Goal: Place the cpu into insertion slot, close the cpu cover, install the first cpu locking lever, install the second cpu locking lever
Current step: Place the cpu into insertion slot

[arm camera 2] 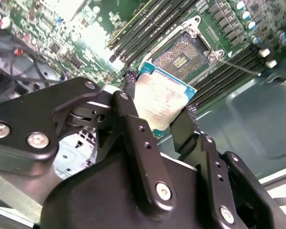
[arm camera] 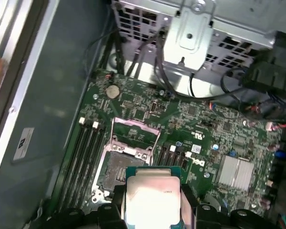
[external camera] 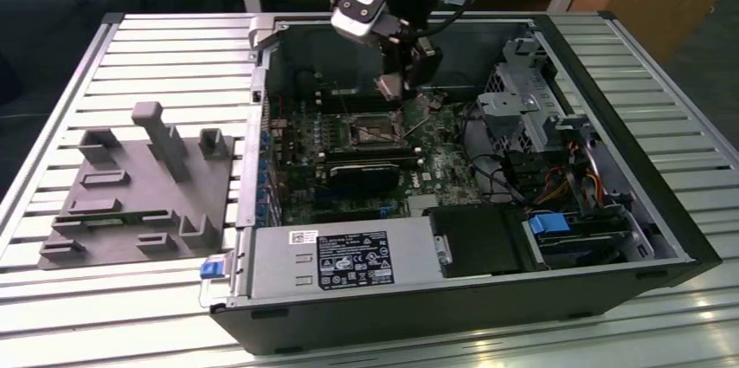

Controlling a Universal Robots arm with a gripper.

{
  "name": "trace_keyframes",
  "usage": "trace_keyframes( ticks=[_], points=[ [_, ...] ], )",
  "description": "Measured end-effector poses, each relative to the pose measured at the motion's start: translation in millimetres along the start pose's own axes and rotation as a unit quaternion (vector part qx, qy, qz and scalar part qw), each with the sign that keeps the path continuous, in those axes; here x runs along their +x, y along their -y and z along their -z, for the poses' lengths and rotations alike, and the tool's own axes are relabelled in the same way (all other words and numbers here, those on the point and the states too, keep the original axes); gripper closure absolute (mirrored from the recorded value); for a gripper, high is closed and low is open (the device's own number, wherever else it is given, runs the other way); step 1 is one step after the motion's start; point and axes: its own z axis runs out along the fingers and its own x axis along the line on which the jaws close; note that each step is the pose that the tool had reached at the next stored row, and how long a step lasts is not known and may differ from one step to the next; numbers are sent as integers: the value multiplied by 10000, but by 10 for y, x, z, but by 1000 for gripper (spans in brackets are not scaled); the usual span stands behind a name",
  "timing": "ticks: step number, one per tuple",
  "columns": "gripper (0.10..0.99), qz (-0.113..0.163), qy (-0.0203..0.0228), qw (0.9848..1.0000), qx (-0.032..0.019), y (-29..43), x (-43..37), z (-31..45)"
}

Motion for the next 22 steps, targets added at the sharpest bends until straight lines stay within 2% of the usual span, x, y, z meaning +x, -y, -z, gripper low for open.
trace_keyframes(
  ticks=[3,6,13,17,22],
  points=[
    [545,-277,21,9996,0,1,0,-11],
    [545,-545,41,9985,0,2,0,-24],
    [545,-1128,84,9936,0,9,3,-82],
    [545,-1209,91,9926,0,26,31,-142],
    [545,-1216,92,9925,0,36,73,-233]
  ],
)
